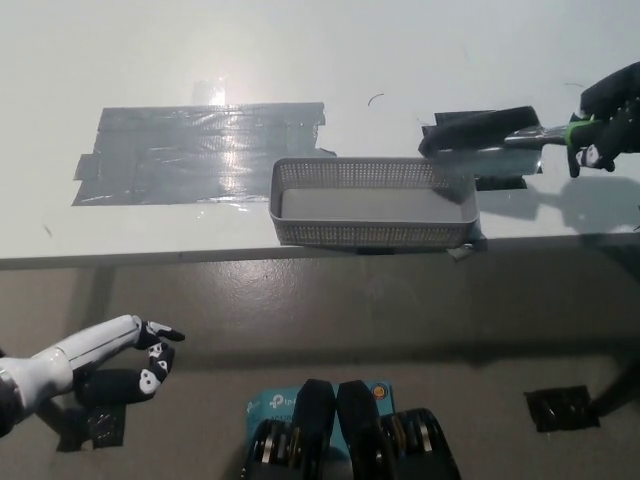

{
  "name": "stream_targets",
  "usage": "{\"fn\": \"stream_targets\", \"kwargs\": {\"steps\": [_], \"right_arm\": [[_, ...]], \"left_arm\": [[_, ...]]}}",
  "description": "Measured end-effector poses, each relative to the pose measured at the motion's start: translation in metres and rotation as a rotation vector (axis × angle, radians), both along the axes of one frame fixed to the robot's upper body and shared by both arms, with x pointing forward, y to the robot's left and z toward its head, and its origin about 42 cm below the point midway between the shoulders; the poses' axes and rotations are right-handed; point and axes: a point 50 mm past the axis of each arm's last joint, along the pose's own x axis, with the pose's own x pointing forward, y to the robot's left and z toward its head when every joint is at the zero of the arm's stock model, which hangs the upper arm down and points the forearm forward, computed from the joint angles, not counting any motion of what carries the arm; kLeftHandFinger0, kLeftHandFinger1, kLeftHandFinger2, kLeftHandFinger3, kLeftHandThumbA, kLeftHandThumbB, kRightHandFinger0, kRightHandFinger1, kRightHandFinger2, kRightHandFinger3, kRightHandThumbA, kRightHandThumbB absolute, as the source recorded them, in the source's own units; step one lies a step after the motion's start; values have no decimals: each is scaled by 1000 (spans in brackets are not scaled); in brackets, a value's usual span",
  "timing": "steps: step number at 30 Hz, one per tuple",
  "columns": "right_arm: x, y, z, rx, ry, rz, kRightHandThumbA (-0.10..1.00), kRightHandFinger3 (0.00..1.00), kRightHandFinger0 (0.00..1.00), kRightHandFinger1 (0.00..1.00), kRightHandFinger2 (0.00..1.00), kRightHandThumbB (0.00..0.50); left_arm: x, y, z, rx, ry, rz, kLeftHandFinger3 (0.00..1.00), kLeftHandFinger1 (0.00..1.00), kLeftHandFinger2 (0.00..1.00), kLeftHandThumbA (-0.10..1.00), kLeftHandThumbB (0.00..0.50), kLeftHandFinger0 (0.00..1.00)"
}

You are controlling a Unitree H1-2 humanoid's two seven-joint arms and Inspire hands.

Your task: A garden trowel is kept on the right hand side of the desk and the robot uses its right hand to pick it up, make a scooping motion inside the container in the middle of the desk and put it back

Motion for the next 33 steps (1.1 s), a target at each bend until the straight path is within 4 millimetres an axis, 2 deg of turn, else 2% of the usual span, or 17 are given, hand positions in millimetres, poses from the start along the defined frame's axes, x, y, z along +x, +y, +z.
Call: {"fn": "stream_targets", "kwargs": {"steps": [4, 8, 9, 11, 13, 15, 17, 18, 20, 24, 25, 27, 28, 29, 31, 32, 33], "right_arm": [[-1, 8, -7, -11, 3, 16, -100, 415, 0, 0, 312, 32], [-4, 13, -21, -14, 23, 37, -100, 233, 0, 0, 225, 110], [-5, 13, -23, -16, 31, 39, -100, 263, 0, 0, 178, 186], [-6, 13, -27, -28, 42, 41, -100, 269, 0, 0, 174, 228], [-6, 14, -29, -46, 50, 46, -100, 392, 0, 0, 258, 210], [-7, 16, -37, -108, 69, 57, -100, 432, 0, 0, 354, 123], [-6, 17, -45, -173, 88, 70, -86, 318, 0, 0, 290, 94], [-6, 17, -47, -189, 94, 73, -25, 334, 0, 0, 270, 44], [-4, 18, -54, -254, 113, 86, -6, 323, 0, 0, 240, 41], [-2, 24, -50, -319, 111, 105, 129, 470, 0, 0, 266, 0], [-2, 25, -50, -329, 111, 108, 163, 621, 0, 0, 347, 0], [-1, 27, -49, -357, 111, 117, 14, 916, 0, 17, 454, 6], [-1, 29, -47, -366, 108, 122, -5, 975, 0, 24, 475, 1], [-1, 32, -46, -373, 103, 129, -33, 954, 0, 1, 403, 20], [-1, 37, -44, -387, 96, 140, 15, 763, 0, 0, 278, 6], [0, 42, -42, -399, 88, 154, -29, 1000, 0, 0, 328, 0], [2, 53, -37, -409, 78, 172, -33, 1000, 0, 13, 392, 0]], "left_arm": [[3, -2, 5, 1, -11, -9, 1000, 890, 913, 1000, 453, 1000], [6, -2, 9, 2, -18, -12, 1000, 872, 898, 1000, 477, 1000], [6, -2, 10, 2, -20, -12, 1000, 869, 887, 1000, 471, 1000], [7, -2, 10, 3, -22, -13, 1000, 867, 880, 1000, 466, 1000], [8, -4, 11, 4, -24, -17, 1000, 866, 867, 1000, 471, 1000], [10, -6, 13, 8, -29, -24, 1000, 869, 875, 1000, 482, 1000], [11, -7, 15, 10, -35, -29, 1000, 868, 873, 1000, 479, 1000], [11, -8, 15, 11, -36, -29, 1000, 868, 871, 1000, 478, 1000], [11, -8, 15, 12, -36, -29, 1000, 860, 852, 1000, 481, 1000], [11, -9, 15, 10, -36, -32, 1000, 866, 848, 1000, 478, 1000], [11, -10, 15, 9, -35, -33, 1000, 866, 858, 1000, 475, 1000], [11, -12, 14, 8, -32, -36, 1000, 857, 869, 1000, 497, 1000], [10, -12, 14, 8, -30, -37, 1000, 850, 869, 1000, 495, 1000], [10, -13, 14, 9, -29, -38, 1000, 846, 867, 1000, 498, 1000], [10, -13, 13, 11, -28, -38, 1000, 857, 879, 1000, 500, 1000], [10, -13, 13, 12, -27, -38, 1000, 869, 890, 1000, 490, 1000], [9, -13, 13, 13, -28, -37, 1000, 872, 893, 1000, 489, 1000]]}}
